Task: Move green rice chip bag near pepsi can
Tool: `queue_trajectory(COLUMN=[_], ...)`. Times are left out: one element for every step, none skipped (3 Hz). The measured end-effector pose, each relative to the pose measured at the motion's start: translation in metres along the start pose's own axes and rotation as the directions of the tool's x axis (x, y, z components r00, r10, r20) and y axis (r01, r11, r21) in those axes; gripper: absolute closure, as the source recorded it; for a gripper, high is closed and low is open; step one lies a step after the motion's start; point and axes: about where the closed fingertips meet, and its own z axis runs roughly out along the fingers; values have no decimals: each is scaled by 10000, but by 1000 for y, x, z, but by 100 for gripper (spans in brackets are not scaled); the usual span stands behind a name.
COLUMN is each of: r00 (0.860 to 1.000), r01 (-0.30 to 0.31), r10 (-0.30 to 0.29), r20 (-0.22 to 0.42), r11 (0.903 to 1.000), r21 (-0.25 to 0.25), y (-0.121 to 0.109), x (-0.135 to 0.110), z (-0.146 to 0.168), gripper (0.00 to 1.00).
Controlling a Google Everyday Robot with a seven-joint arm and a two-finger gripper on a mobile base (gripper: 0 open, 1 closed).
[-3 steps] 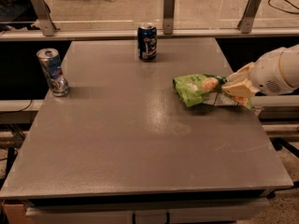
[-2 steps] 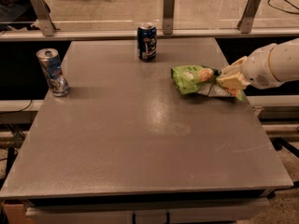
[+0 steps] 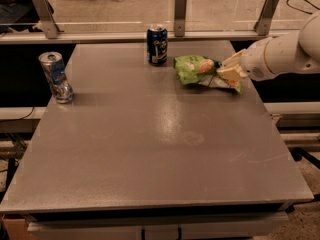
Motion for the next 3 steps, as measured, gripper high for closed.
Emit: queue_trajectory(r00=[10000,10000,9996], r01=[-43,-51,-114], r10=[42,49,105], r20=[61,74,265], r11=[9998,9998,9993], r21=[182,213,344], y=[-18,-21,-32], x=[-4,-5,-14], z=[21,24,38], gripper=[100,100,82])
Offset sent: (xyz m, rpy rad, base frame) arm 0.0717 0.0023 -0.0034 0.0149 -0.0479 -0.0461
